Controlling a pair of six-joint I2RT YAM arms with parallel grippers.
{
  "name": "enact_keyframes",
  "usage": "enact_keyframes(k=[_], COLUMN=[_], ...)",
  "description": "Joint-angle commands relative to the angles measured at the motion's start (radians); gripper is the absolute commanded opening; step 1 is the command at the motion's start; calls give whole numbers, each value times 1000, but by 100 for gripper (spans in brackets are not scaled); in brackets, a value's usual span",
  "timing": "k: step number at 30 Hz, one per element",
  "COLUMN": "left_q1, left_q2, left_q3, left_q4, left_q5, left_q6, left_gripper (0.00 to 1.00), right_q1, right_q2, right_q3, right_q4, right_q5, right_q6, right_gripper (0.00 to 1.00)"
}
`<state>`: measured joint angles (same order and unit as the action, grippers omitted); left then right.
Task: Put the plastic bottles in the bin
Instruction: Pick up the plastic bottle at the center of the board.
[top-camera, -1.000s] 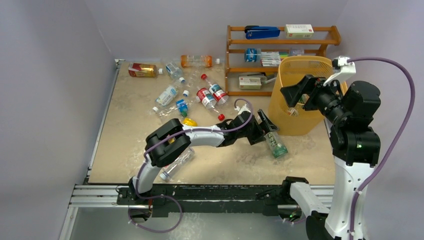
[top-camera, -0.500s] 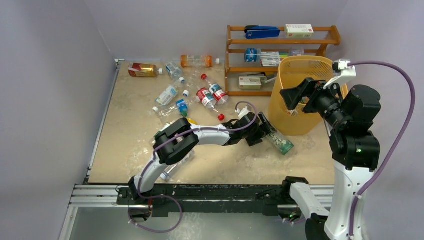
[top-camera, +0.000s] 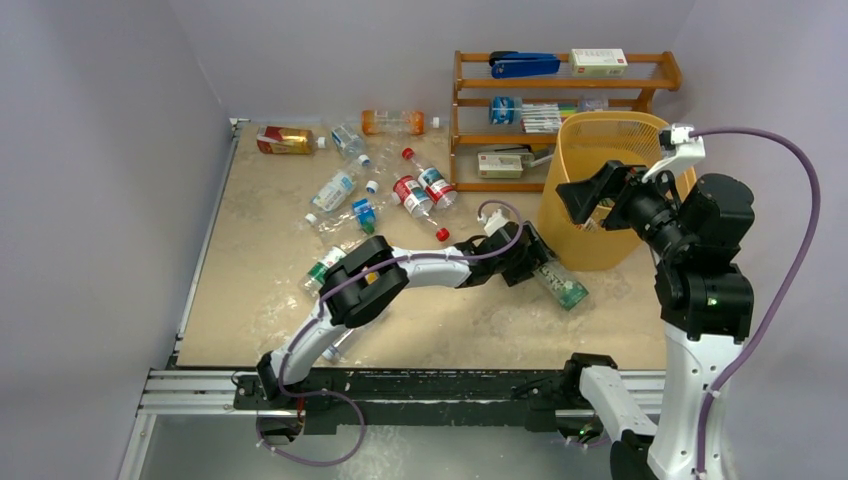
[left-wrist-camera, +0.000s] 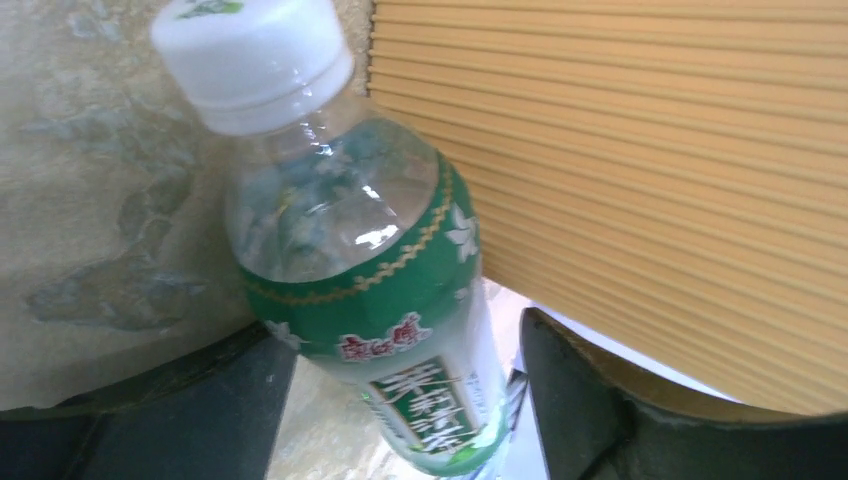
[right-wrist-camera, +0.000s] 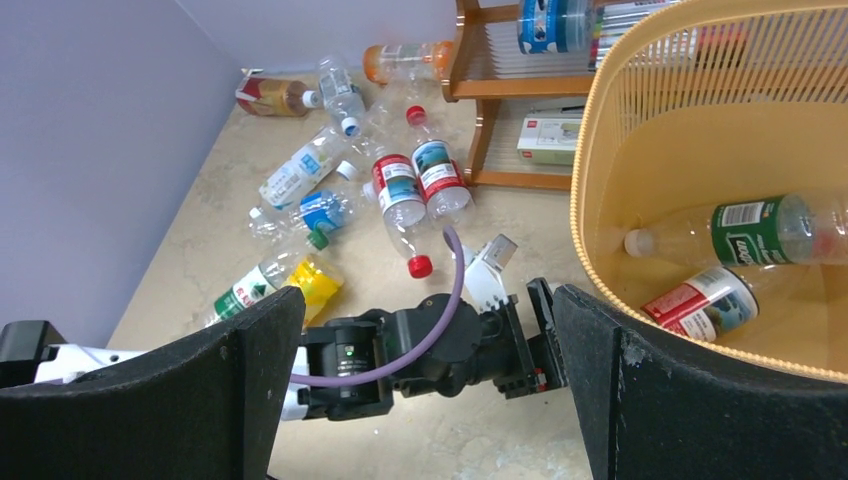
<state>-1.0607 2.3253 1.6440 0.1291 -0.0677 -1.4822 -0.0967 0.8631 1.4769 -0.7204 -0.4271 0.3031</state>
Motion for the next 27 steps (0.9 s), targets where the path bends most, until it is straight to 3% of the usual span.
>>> enact_keyframes(k=[1, 5, 8, 14, 27], left_q1=[10, 25, 31, 33, 54], left_q2=[11, -28, -85, -295, -545], left_q3=[-12, -83, -134, -276, -110], left_q4=[-2, 41, 43, 38, -37], left_q5=[-34, -8, 3, -43, -64], left_q6=[-3, 28, 69, 139, 274], left_gripper=[69, 37, 27, 24, 28], right_q1=[3, 2, 2, 3, 2], right_q2=[-12, -15, -14, -8, 29], right_q3=[0, 0, 10, 81, 342], right_q4=[41, 41, 42, 32, -55], right_q5=[-40, -45, -52, -48, -57], right_q6=[-4, -6, -1, 14, 53], right_gripper=[97, 97, 97, 97, 96])
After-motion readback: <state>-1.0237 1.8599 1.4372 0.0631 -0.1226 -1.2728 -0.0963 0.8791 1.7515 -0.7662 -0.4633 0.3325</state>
